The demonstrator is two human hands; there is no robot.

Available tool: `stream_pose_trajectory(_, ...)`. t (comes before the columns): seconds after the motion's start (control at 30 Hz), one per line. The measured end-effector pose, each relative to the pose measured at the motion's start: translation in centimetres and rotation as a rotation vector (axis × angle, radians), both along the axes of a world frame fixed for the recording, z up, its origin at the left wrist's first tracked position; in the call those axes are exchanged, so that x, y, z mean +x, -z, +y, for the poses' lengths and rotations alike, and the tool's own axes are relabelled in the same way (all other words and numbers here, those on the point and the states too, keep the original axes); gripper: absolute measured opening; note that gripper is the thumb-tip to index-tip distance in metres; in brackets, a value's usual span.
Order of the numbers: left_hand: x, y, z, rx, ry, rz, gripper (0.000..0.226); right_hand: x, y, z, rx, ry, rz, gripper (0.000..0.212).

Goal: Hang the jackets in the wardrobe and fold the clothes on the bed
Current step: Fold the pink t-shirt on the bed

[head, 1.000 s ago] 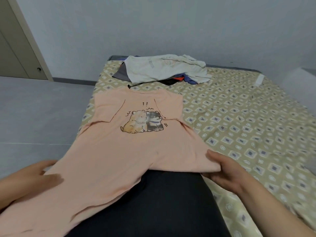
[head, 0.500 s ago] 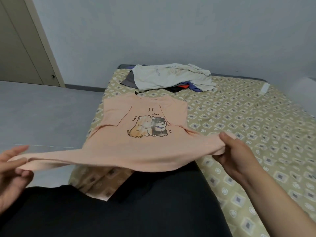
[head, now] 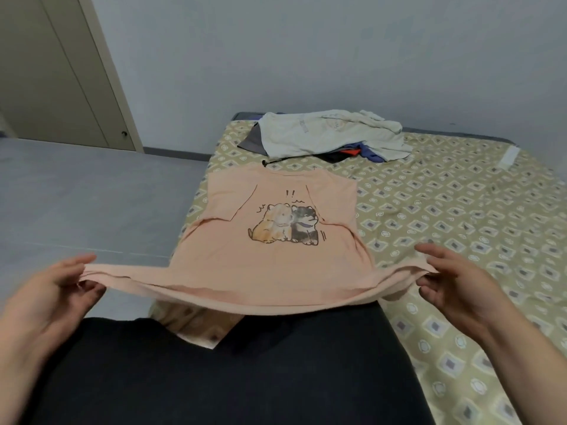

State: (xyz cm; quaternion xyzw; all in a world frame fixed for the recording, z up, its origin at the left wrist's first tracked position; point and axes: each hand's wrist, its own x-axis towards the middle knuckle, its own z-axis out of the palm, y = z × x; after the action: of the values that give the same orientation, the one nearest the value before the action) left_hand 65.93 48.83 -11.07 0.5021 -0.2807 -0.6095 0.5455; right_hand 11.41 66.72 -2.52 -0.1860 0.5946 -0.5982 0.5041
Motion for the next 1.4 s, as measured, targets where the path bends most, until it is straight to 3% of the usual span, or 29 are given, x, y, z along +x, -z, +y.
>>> stream_pose_trajectory(0.07,0.0,-0.1,-0.3,-0.050,-0.029,0.101,0.041,-0.2,0.0,0.0,-0.087,-0.044,-0.105,0.046)
stream_pose_trajectory(0.13,0.3,0.3,-0.7,-0.067,-0.022,0.112,0.046,-0.2,0.0,-0.1,-0.085,-0.044,-0.016,0.050)
stream_pose_trajectory(0.23,-0.2,0.0,-1.2,-0.053,0.010,-0.074,0.045,-0.1,0.4,-0.9,-0.063,0.045,0.166,0.036)
stream_pose_trajectory(0.33,-0.8,-0.3,-2.0,-0.022,-0.051,-0.124,0.042,-0.9,0.8,-1.9,-0.063,0.123,0.198,0.011)
stream_pose_trajectory(0.47,-1.9,-0.9,-4.0,0.023,-0.141,-0.125,0.019,-1.7,1.0,-4.0,-0.016,0.236,0.195,0.019)
stream_pose_trajectory(0.57,-3.4,-1.6,-6.1,-0.009,-0.183,-0.188,0.029,-2.2,1.0,-6.0,0.017,0.365,0.299,0.021)
stream_pose_trajectory(0.63,-4.4,-2.2,-7.6,-0.019,-0.234,-0.273,0.022,-2.3,0.8,-7.6,0.024,0.418,0.342,0.015)
stream_pose_trajectory(0.87,-8.1,-3.3,-13.8,-0.028,-0.218,-0.351,0.012,-4.7,2.0,-14.3,0.104,0.444,0.256,0.013)
stream_pose_trajectory(1.03,-11.2,-2.6,-19.4,0.064,-0.227,-0.367,0.029,-6.9,3.9,-20.1,0.114,0.430,-0.136,0.024)
stream_pose_trajectory(1.13,-13.6,-0.8,-23.6,0.187,-0.186,-0.207,0.021,-8.0,5.5,-23.8,0.114,0.442,-0.298,0.022)
stream_pose_trajectory(1.27,-17.2,2.0,-29.3,0.258,-0.091,-0.054,0.040,-9.6,7.3,-29.4,0.113,0.462,-0.303,0.030)
stream_pose_trajectory(1.4,-20.7,3.9,-34.3,0.238,-0.126,-0.065,0.017,-11.3,9.0,-35.4,0.145,0.449,-0.163,0.026)
